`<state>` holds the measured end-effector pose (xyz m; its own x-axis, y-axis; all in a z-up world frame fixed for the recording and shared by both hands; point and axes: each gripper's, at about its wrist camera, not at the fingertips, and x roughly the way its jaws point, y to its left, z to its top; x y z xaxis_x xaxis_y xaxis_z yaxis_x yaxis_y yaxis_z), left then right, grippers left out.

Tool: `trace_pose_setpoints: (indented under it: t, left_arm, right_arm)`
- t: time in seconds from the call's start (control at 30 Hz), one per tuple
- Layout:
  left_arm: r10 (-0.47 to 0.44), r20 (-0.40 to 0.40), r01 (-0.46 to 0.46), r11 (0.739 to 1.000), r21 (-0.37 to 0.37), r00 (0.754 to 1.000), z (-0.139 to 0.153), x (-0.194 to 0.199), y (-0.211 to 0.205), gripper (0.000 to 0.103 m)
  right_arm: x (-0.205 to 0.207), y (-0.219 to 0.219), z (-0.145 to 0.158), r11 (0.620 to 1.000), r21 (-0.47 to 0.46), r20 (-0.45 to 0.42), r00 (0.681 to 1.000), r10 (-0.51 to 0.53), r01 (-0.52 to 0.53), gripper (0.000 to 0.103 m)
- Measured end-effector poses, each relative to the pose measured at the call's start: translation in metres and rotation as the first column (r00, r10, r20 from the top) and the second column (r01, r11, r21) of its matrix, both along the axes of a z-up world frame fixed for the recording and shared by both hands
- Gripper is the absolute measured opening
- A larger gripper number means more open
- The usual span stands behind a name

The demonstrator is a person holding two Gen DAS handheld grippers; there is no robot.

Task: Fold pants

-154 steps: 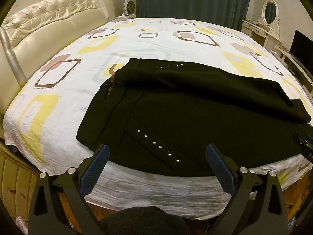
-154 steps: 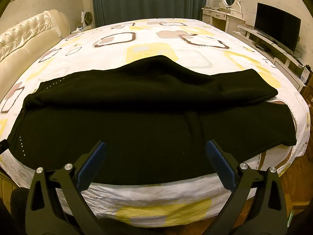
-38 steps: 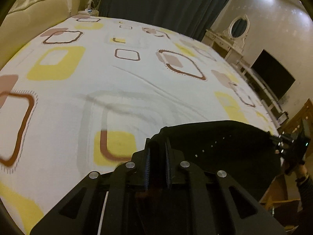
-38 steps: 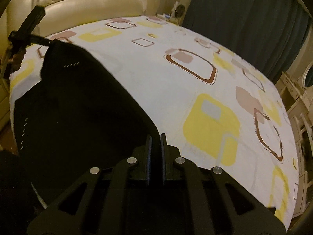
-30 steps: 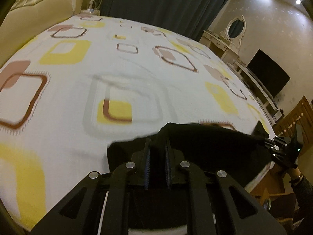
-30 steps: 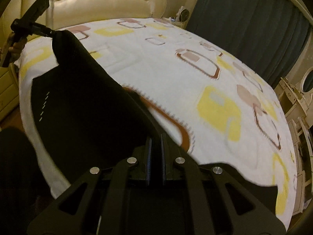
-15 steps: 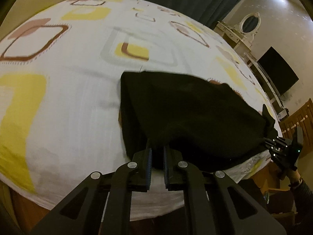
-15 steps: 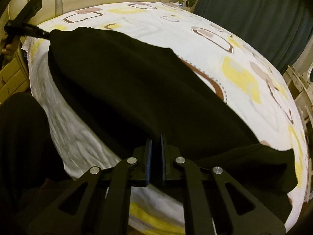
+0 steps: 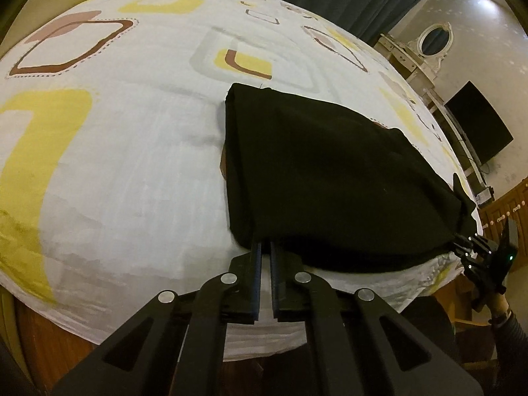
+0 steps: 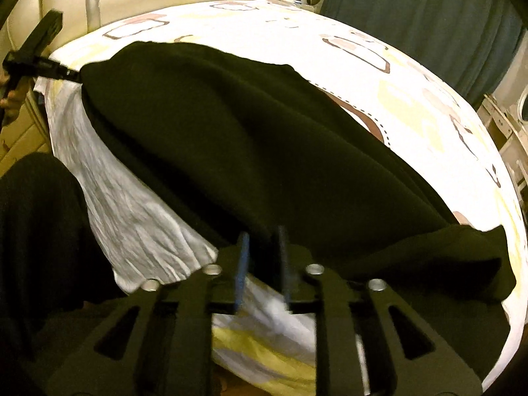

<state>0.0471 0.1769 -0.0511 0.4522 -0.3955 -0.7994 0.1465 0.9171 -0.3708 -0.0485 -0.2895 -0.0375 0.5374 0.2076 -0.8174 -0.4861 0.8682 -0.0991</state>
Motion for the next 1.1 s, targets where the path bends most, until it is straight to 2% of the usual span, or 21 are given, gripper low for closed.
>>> trace_pose_setpoints:
  t: [0.07,0.17,0.23,0.3,0.37,0.4,0.43,0.47,0.53,0.6,0.63,0.67,0.73,0.8,0.87,0.93,0.97,1.0,1.03,1.07,1.1]
  left_arm:
    - [-0.007,0.014,0.006,1.0,0.018,1.0,0.004,-0.008,0.0,0.005]
    - [-0.033,0.037,0.031,0.998,0.047,0.999,0.016,-0.02,-0.002,0.007]
    - [-0.037,0.057,0.032,0.995,0.09,0.998,0.026,-0.025,-0.007,0.012]
    - [-0.03,0.085,0.019,0.992,0.121,0.996,0.038,-0.025,-0.014,0.025]
    - [-0.014,0.129,-0.004,0.991,0.137,0.992,0.051,-0.02,-0.025,0.044]
    - [-0.006,0.147,-0.016,0.989,0.15,0.989,0.056,-0.017,-0.032,0.051]
    - [0.005,0.169,-0.034,0.985,0.167,0.986,0.061,-0.014,-0.04,0.066]
    - [0.011,0.194,-0.047,0.982,0.181,0.981,0.065,-0.011,-0.048,0.075]
    - [0.008,0.23,-0.056,0.978,0.201,0.973,0.071,-0.004,-0.066,0.076]
    - [-0.004,0.233,-0.052,0.971,0.232,0.972,0.071,0.006,-0.087,0.077]
    - [-0.004,0.233,-0.055,0.968,0.244,0.973,0.07,0.011,-0.095,0.078]
    - [-0.004,0.232,-0.057,0.966,0.253,0.973,0.069,0.014,-0.104,0.078]
    - [0.003,0.224,-0.062,0.964,0.26,0.975,0.065,0.02,-0.119,0.078]
    - [0.016,0.204,-0.068,0.965,0.252,0.979,0.058,0.025,-0.13,0.079]
    - [0.03,0.177,-0.075,0.965,0.252,0.984,0.049,0.029,-0.139,0.079]
    - [0.036,0.154,-0.075,0.964,0.255,0.987,0.043,0.03,-0.147,0.079]
    - [0.038,0.142,-0.074,0.963,0.258,0.989,0.039,0.031,-0.15,0.079]
    - [0.038,0.133,-0.072,0.962,0.264,0.99,0.036,0.032,-0.155,0.079]
    - [0.038,0.13,-0.072,0.961,0.269,0.991,0.034,0.032,-0.159,0.079]
    - [0.036,0.127,-0.071,0.959,0.275,0.991,0.033,0.032,-0.162,0.079]
    - [0.035,0.124,-0.069,0.956,0.285,0.992,0.031,0.034,-0.166,0.079]
  right_arm:
    - [-0.005,-0.015,0.01,0.996,0.088,-0.02,0.999,-0.026,0.028,0.054]
    - [-0.012,-0.051,0.031,0.969,0.223,-0.032,0.995,-0.097,0.102,0.057]
    - [-0.014,-0.088,0.043,0.936,0.301,-0.05,0.983,-0.176,0.183,0.059]
    - [-0.013,-0.136,0.053,0.888,0.367,-0.067,0.96,-0.271,0.276,0.059]
    - [-0.012,-0.185,0.06,0.839,0.403,-0.076,0.927,-0.367,0.365,0.059]
    - [-0.012,-0.213,0.062,0.805,0.423,-0.087,0.902,-0.422,0.417,0.06]
    - [-0.012,-0.247,0.063,0.755,0.451,-0.107,0.869,-0.484,0.476,0.06]
    - [-0.014,-0.279,0.064,0.707,0.467,-0.115,0.829,-0.547,0.531,0.06]
    - [-0.014,-0.336,0.061,0.619,0.475,-0.136,0.747,-0.65,0.625,0.06]
    - [-0.017,-0.4,0.051,0.519,0.431,-0.146,0.625,-0.767,0.738,0.06]
    - [-0.016,-0.415,0.046,0.492,0.419,-0.152,0.594,-0.79,0.763,0.06]
    - [-0.015,-0.443,0.035,0.446,0.396,-0.175,0.543,-0.822,0.803,0.06]
    - [-0.01,-0.469,0.019,0.406,0.357,-0.197,0.492,-0.848,0.841,0.06]
    - [-0.005,-0.486,0.004,0.389,0.352,-0.214,0.478,-0.852,0.851,0.06]
    - [0.001,-0.492,-0.007,0.388,0.365,-0.24,0.489,-0.839,0.846,0.06]
    - [0.011,-0.495,-0.021,0.408,0.341,-0.268,0.504,-0.821,0.847,0.06]
    - [0.016,-0.492,-0.023,0.436,0.316,-0.256,0.519,-0.816,0.842,0.058]
    - [0.021,-0.488,-0.024,0.471,0.29,-0.237,0.539,-0.809,0.833,0.052]
    - [0.028,-0.483,-0.024,0.522,0.274,-0.238,0.583,-0.777,0.807,0.017]
    - [0.031,-0.482,-0.024,0.534,0.261,-0.235,0.589,-0.773,0.804,0.01]
    - [0.036,-0.476,-0.019,0.557,0.234,-0.212,0.601,-0.771,0.797,0.009]
